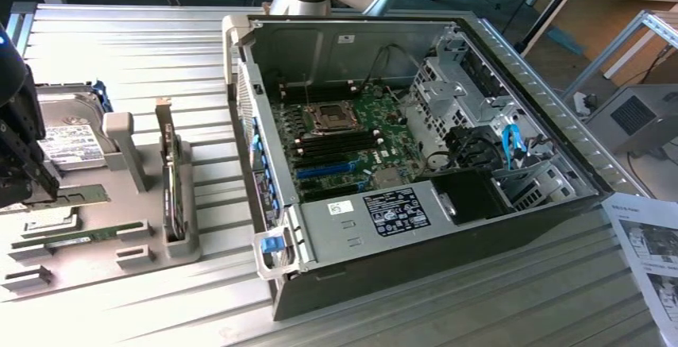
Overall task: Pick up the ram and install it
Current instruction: 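Pick up the ram and move it above insertion slot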
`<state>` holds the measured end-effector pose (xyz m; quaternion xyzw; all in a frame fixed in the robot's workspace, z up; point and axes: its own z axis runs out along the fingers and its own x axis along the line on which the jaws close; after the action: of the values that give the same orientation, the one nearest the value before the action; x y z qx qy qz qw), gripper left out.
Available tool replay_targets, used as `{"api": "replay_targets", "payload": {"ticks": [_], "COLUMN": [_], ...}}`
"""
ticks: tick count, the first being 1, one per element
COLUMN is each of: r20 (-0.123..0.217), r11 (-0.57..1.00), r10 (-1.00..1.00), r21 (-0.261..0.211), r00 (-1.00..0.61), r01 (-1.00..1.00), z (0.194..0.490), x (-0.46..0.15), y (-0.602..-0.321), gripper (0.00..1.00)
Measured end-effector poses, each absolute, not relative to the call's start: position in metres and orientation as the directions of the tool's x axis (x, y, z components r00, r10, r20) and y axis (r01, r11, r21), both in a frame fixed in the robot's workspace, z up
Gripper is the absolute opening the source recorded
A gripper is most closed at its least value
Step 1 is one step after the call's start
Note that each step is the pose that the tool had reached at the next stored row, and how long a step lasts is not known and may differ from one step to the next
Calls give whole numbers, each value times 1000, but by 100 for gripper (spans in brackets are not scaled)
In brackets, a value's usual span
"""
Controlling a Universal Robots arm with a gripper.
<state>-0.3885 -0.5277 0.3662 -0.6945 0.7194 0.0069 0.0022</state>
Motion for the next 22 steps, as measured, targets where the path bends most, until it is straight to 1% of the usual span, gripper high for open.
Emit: {"api": "replay_targets", "payload": {"ticks": [16, 22], "r20": [-13, -13], "r11": [35, 35], "r10": [-999, -999], "r21": [7, 7], "r00": [-35, -35], "r01": [-999, -999], "z": [394, 395], "x": [-388, -388], "y": [-528, -528], "gripper": [12, 12]}}
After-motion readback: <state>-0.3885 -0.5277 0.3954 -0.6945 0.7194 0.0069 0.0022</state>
